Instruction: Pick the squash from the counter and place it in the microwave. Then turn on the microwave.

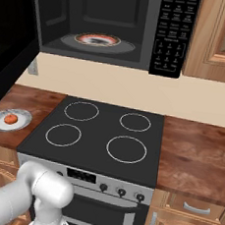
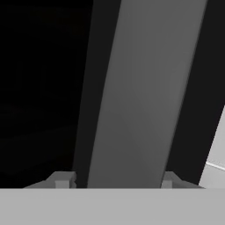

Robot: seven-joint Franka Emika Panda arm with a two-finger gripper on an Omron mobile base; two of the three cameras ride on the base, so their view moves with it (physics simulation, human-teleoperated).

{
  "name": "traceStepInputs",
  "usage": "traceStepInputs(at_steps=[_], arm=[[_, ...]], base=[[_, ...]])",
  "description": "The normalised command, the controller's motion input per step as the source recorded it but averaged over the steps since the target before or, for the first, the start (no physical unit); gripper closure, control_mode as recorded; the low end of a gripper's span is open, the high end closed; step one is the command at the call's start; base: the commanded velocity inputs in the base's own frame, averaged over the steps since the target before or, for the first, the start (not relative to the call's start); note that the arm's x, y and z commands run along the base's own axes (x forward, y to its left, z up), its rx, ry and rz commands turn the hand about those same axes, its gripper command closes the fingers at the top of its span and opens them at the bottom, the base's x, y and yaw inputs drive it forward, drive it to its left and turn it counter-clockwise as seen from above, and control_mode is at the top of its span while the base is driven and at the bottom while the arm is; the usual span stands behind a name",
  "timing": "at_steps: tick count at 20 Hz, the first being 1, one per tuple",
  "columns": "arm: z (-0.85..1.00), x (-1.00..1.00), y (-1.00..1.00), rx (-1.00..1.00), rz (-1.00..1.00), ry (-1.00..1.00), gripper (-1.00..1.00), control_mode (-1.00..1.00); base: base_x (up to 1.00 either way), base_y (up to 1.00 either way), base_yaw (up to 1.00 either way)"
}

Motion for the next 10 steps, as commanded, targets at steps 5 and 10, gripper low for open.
traceStepInputs(at_steps=[5,10], arm=[[-0.03,0.0,0.0,0.0,0.0,0.01,-1.0,-1.0],[-0.06,0.0,0.02,0.01,0.0,0.0,-1.0,-1.0]], base=[[0.0,0.0,0.0],[0.0,0.0,0.0]])
